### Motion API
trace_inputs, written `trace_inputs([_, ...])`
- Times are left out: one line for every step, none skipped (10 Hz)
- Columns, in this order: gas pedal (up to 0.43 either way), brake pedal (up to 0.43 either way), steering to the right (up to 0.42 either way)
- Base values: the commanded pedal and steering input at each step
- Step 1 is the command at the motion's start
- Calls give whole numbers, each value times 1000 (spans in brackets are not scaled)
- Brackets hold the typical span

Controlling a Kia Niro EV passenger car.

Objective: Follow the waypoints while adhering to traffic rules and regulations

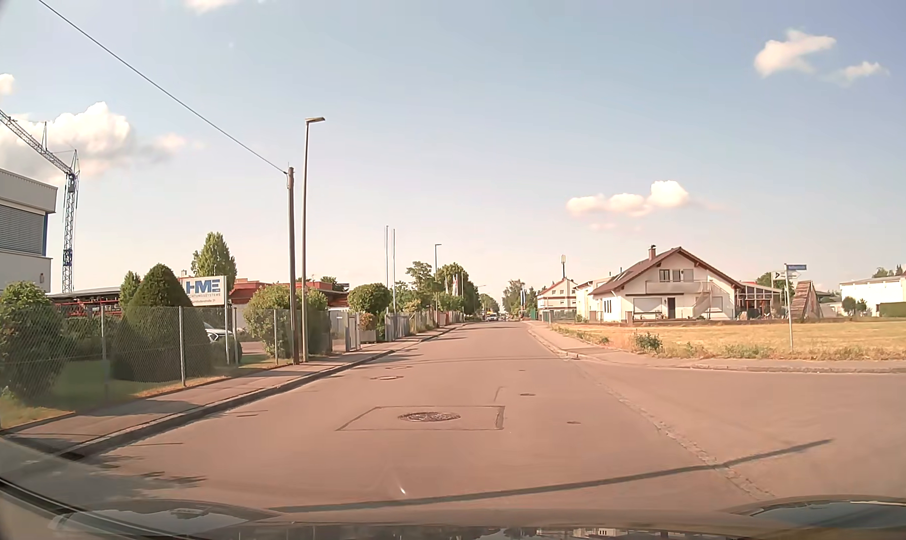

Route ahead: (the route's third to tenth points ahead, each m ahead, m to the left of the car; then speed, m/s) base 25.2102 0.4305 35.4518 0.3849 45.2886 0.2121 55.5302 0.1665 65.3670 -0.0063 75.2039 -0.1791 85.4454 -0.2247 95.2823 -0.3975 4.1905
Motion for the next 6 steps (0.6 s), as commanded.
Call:
trace_inputs([59, 18, 1])
trace_inputs([169, 18, 1])
trace_inputs([169, 18, 0])
trace_inputs([228, 18, 0])
trace_inputs([260, 12, -1])
trace_inputs([280, 18, -2])
